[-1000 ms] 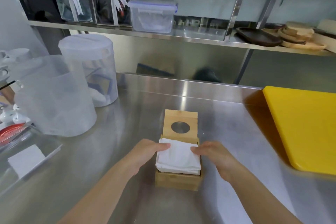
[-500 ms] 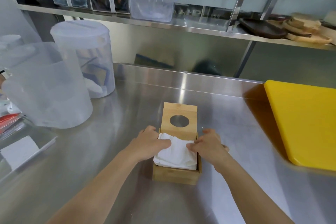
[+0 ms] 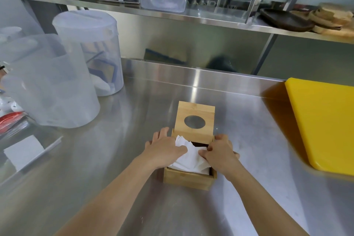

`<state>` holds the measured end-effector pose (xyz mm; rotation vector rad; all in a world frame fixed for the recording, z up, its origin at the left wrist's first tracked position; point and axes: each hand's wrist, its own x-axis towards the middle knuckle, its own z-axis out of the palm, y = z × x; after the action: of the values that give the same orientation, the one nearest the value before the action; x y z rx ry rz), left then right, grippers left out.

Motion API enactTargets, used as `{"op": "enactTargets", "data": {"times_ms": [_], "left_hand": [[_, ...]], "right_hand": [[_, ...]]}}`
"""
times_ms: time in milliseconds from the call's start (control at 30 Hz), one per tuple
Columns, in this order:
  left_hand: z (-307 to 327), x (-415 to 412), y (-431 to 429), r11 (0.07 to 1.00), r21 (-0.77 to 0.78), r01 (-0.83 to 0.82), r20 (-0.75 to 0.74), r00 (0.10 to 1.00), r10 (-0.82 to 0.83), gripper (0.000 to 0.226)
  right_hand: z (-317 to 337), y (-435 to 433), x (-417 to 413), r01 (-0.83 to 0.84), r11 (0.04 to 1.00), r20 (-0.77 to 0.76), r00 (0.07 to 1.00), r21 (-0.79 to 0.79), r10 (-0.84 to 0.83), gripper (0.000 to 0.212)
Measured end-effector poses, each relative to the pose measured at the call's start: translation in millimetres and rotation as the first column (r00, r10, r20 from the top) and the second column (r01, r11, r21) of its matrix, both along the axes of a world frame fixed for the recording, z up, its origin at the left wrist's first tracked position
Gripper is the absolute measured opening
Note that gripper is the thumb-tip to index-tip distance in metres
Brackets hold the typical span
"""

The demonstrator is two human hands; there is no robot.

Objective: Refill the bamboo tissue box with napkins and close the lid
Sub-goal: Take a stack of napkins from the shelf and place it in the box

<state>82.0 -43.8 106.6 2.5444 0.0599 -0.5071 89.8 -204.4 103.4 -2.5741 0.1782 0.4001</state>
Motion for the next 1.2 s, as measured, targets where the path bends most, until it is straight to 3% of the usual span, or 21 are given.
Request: {"op": "enactTargets", "data": {"times_ms": [200, 300, 400, 533, 633, 700, 767, 867, 933, 1067, 1200], "left_hand": [[-13.1, -3.8, -21.4, 0.993, 0.113, -0.027, 0.076, 0.997, 0.018, 0.036], [-17.7, -0.7, -19.6, 0.987, 0.160, -0.004, 0.014, 1.000, 0.002, 0.035], [-16.0, 1.4, -19.3, 0.991, 0.128, -0.029, -0.048, 0.998, 0.036, 0.024], [-17.8, 0.8, -20.8, 0.996, -0.010, -0.093, 0.029, 0.995, 0.093, 0.016], [-23.8, 3.2, -11.3, 0.952, -0.234, -0.200, 0.001, 0.979, 0.206, 0.013], [-23.4, 4.8, -4.3, 0.840, -0.405, -0.361, -0.154, 0.933, 0.326, 0.048], [-19.4, 6.2, -1.3, 0.781, -0.430, -0.453, -0.251, 0.891, 0.378, 0.065], [-12.1, 5.8, -3.2, 0.889, -0.322, -0.326, -0.247, 0.935, 0.253, 0.026], [-10.8, 4.8, -6.2, 0.957, -0.186, -0.221, -0.198, 0.963, 0.184, 0.016], [-11.9, 5.4, -8.3, 0.992, -0.005, -0.125, -0.125, 0.985, 0.123, 0.018], [-19.3, -2.7, -6.8, 0.990, 0.106, -0.092, 0.066, 0.994, 0.085, 0.009]], "right_hand": [[-16.8, 9.2, -1.9, -0.014, 0.985, -0.011, 1.000, -0.171, 0.012, 0.022], [-26.4, 6.8, -4.6, -0.048, 0.983, -0.050, 0.998, -0.175, 0.040, 0.021], [-28.3, 5.2, -8.8, -0.052, 0.970, 0.054, 0.996, -0.238, 0.066, 0.021], [-26.1, -1.1, -16.5, -0.048, 0.970, 0.227, 0.968, -0.238, 0.104, 0.029], [-22.1, -12.7, -20.8, -0.051, 0.986, 0.382, 0.917, -0.162, 0.110, 0.030], [-17.9, -18.9, -21.1, -0.071, 0.995, 0.456, 0.885, -0.074, 0.097, 0.040], [-15.9, -20.7, -20.9, -0.129, 0.991, 0.495, 0.860, -0.019, 0.121, 0.041], [-20.9, -19.5, -20.6, -0.266, 0.956, 0.625, 0.728, -0.124, 0.283, 0.025], [-24.7, -13.9, -22.4, -0.360, 0.922, 0.653, 0.665, -0.146, 0.363, 0.013], [-28.5, -3.5, -23.4, -0.526, 0.806, 0.480, 0.651, -0.273, 0.588, 0.012], [-23.2, -0.2, -17.6, -0.572, 0.749, 0.338, 0.670, -0.335, 0.662, 0.026]]}}
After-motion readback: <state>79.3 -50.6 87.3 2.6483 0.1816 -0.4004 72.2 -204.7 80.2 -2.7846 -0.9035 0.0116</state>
